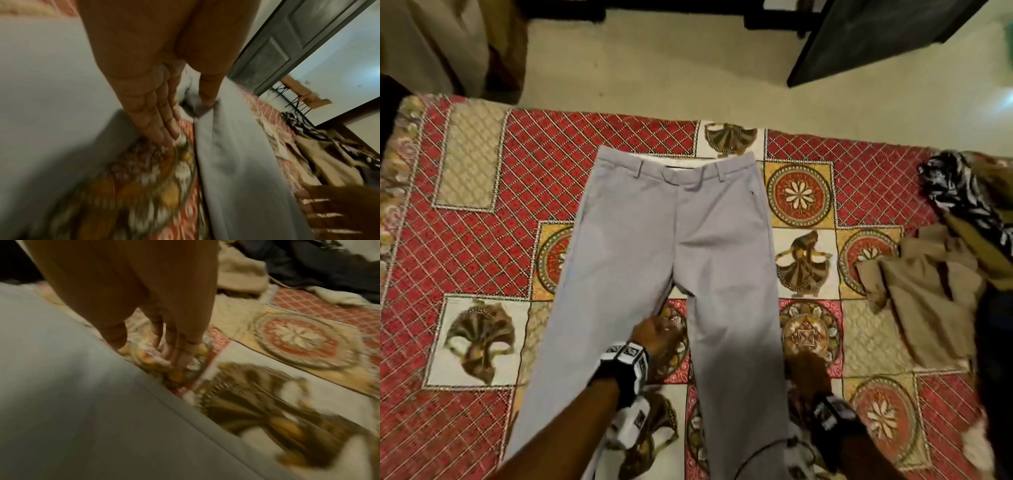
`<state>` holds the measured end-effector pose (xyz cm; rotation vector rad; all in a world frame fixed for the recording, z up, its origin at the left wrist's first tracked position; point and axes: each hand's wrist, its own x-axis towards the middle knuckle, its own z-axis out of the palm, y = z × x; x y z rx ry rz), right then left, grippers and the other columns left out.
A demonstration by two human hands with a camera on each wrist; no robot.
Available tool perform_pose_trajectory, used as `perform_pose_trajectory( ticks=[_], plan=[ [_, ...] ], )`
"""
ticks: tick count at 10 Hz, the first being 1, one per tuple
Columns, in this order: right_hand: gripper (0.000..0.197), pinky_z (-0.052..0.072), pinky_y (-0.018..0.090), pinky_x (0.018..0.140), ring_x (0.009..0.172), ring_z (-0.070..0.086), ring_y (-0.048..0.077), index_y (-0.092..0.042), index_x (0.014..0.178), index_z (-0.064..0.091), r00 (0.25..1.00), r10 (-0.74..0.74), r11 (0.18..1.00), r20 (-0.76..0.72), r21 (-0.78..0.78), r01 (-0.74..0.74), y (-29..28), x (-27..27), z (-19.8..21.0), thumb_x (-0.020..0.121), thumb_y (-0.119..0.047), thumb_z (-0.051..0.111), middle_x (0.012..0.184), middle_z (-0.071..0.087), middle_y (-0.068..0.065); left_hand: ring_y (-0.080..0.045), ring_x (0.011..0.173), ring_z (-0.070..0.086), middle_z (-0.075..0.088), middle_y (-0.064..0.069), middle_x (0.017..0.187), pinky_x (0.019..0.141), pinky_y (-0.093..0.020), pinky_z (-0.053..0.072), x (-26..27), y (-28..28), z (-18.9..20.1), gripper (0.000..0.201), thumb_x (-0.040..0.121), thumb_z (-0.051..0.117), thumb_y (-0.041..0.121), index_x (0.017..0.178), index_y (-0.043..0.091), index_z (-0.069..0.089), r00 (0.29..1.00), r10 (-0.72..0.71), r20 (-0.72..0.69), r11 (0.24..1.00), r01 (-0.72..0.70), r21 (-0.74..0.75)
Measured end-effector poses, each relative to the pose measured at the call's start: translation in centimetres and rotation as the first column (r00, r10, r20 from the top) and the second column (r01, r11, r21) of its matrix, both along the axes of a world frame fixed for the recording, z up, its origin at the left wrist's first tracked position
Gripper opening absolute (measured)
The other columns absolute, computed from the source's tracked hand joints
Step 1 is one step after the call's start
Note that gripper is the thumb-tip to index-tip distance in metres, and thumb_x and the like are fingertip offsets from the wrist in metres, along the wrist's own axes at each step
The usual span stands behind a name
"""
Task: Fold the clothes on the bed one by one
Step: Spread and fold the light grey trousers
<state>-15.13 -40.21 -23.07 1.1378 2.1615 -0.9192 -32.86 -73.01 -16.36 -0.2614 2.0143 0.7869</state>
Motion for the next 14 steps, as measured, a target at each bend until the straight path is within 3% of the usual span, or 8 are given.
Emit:
perform_pose_trajectory(
  ticks=[1,5,6,8,10,11,12,14],
  plan=[
    [0.054,0.058,0.052,0.081,0.092,0.069,0.030,-0.032,0.100,0.073,0.995,-0.084,0.983,0.059,-0.159,0.093,-0.4,9.8,-2.9,0.075,-0.078,0.062,0.096,0.071,0.002,-0.025,0.079,0.071,0.072,-0.005,0.087,0.078,-0.041,0.059,6.1,1.9,-3.2,0.050,0.070,0.075,0.059,0.092,0.016,0.063,0.983,0.168,0.073,0.984,-0.171,0.042],
    [0.067,0.046,0.038,0.089,0.100,0.061,0.026,-0.001,0.098,0.074,0.989,-0.026,0.967,-0.143,-0.256,-0.011,-2.3,8.7,2.1,0.098,-0.063,0.047,0.095,0.066,0.011,-0.031,0.080,0.069,0.072,-0.010,0.089,0.071,-0.044,0.061,10.9,2.7,-6.0,0.042,0.089,0.063,0.056,0.091,0.015,0.072,0.809,0.585,0.050,0.793,-0.584,0.171],
    [0.113,0.051,0.039,0.073,0.083,0.065,0.026,-0.002,0.088,0.071,0.988,-0.075,0.931,-0.133,-0.365,0.021,-1.5,11.7,1.0,0.057,-0.105,0.036,0.084,0.069,0.012,-0.022,0.059,0.067,0.068,-0.009,0.078,0.052,-0.027,0.055,14.5,5.5,-3.3,0.038,0.103,0.046,0.043,0.093,0.012,0.065,0.754,0.629,0.191,0.736,-0.656,0.167],
    [0.056,0.056,0.028,0.089,0.102,0.068,0.009,-0.033,0.112,0.072,0.948,0.316,0.790,0.033,-0.563,-0.244,-0.7,20.8,2.0,0.073,-0.072,0.074,0.106,0.073,-0.017,-0.009,0.100,0.067,0.068,0.006,0.113,0.094,-0.027,0.051,26.8,7.3,-1.6,0.043,0.081,0.083,0.028,0.119,0.022,0.062,0.936,0.277,0.217,0.920,-0.324,0.221],
    [0.073,0.048,0.015,0.092,0.110,0.061,-0.005,-0.008,0.135,0.061,0.899,0.435,0.737,0.051,-0.594,-0.323,-1.5,26.3,0.9,0.075,-0.040,0.087,0.133,0.063,0.005,-0.005,0.090,0.070,0.075,0.008,0.100,0.088,-0.026,0.057,35.5,5.5,-2.7,0.044,0.065,0.091,0.039,0.102,0.022,0.073,0.895,0.301,0.330,0.938,-0.340,0.067],
    [0.079,0.043,0.033,0.108,0.135,0.050,0.025,-0.011,0.147,0.048,0.838,0.540,0.731,0.074,-0.534,-0.425,-1.8,28.6,-1.0,0.082,-0.039,0.082,0.147,0.053,0.010,0.009,0.078,0.067,0.074,0.019,0.075,0.086,-0.031,0.056,37.6,4.5,-3.7,0.047,0.057,0.090,0.055,0.085,0.021,0.075,0.925,0.216,0.314,0.967,-0.248,0.064],
    [0.088,0.049,0.037,0.098,0.127,0.057,0.031,-0.012,0.146,0.050,0.783,0.606,0.716,0.139,-0.523,-0.462,-1.0,29.5,-2.8,0.078,-0.061,0.075,0.141,0.058,0.011,-0.013,0.087,0.066,0.067,-0.008,0.090,0.065,-0.022,0.048,38.2,4.6,-4.5,0.038,0.081,0.082,0.014,0.085,-0.020,0.064,0.953,0.208,0.221,0.977,-0.212,-0.008],
    [0.042,0.046,0.037,0.097,0.128,0.054,0.033,-0.007,0.133,0.055,0.397,0.849,0.528,0.350,-0.506,-0.682,-1.0,26.7,3.0,0.101,-0.034,0.055,0.139,0.055,0.014,-0.028,0.111,0.065,0.070,-0.013,0.119,0.078,-0.025,0.046,37.7,5.1,-4.0,0.043,0.084,0.078,0.028,0.121,0.010,0.069,0.948,-0.175,0.266,0.963,0.221,-0.155]
  ],
)
